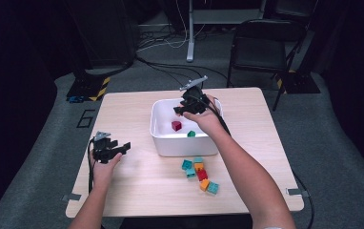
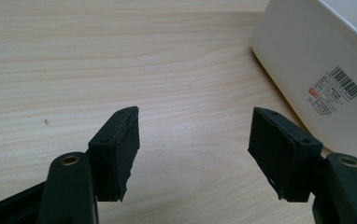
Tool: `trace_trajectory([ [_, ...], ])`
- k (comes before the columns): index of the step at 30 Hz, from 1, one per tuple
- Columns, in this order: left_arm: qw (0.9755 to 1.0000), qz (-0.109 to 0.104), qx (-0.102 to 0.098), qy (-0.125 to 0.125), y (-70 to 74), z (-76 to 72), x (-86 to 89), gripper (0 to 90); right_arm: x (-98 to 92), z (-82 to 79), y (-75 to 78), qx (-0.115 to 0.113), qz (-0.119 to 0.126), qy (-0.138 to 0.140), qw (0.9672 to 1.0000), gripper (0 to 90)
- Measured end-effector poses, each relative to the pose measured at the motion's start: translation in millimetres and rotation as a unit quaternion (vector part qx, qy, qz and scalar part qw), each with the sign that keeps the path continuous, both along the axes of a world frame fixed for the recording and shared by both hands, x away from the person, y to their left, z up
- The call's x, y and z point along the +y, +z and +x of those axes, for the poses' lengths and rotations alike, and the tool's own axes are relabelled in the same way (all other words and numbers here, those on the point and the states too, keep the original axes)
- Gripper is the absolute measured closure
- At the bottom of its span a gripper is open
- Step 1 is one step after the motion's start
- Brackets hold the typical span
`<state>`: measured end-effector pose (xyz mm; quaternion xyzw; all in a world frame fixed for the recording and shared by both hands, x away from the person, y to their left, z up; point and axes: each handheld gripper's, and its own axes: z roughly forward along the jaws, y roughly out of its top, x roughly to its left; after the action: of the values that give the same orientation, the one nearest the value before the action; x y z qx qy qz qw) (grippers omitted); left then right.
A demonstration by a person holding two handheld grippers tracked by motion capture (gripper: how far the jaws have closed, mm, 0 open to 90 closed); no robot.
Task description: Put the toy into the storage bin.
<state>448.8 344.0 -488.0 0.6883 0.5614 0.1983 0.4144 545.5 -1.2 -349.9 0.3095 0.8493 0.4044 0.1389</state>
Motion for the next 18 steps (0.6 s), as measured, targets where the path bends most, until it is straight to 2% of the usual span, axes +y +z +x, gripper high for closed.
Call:
trace_trajectory([
  [5, 1.0000, -0.001, 0.003, 0.000, -0.1, -0.2, -0.1, 33.3, 10.3, 3.4, -6.0, 0.008, -0.014, -0.001, 0.9999, 58.1],
  [12, 1.0000, 0.000, 0.002, 0.000, 0.1, -0.5, 1.4, 33.2, 13.1, 9.6, -14.2, 0.020, -0.028, -0.001, 0.9994, 57.7],
  [18, 1.0000, -0.001, 0.002, 0.000, 0.2, -0.5, 1.5, 33.3, 10.6, 7.9, -11.6, 0.022, -0.025, -0.008, 0.9994, 55.4],
])
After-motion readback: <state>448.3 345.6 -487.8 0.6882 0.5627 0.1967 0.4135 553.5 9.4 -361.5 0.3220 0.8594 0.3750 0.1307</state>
